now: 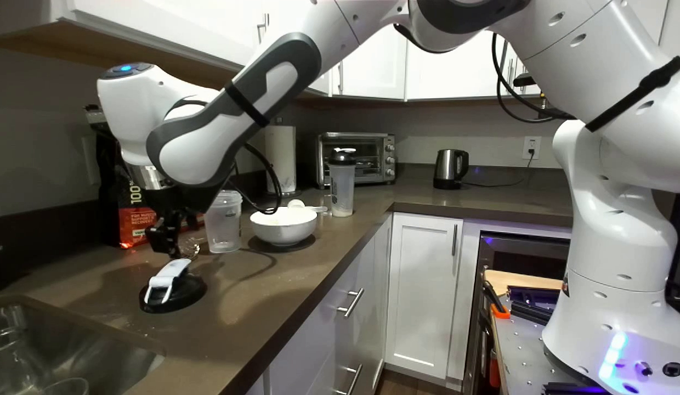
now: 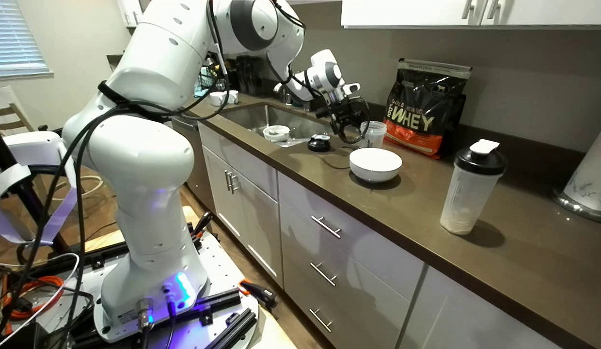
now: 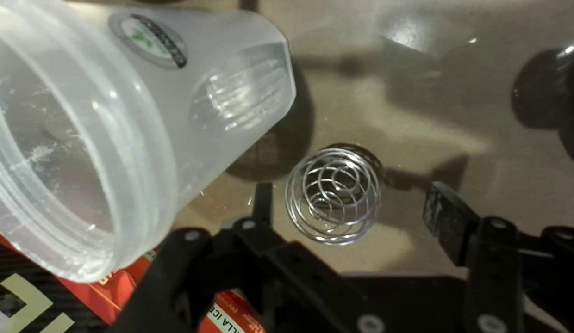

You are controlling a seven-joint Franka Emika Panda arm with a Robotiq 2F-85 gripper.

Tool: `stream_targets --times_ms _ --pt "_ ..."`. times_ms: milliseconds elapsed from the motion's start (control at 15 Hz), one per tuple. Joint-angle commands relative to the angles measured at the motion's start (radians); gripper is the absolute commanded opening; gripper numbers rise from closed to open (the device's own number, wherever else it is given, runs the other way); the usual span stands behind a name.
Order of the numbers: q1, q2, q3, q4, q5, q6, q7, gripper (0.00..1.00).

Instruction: Put the ball in the shaker

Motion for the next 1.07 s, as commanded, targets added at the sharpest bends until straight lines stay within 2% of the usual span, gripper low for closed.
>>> stream_targets --times_ms 0,133,267,1000 --pt "0.001 0.016 0.002 0.028 -0.012 -0.035 0.026 0.83" --pt "0.0 0.019 0.003 0.029 -0.011 -0.035 0.026 0.83" --pt "-0.001 0.021 0.004 0.03 -0.01 -0.036 0.026 0.79" --pt "-0.006 0.03 0.008 0.039 -0.002 -0.034 0.019 0.68"
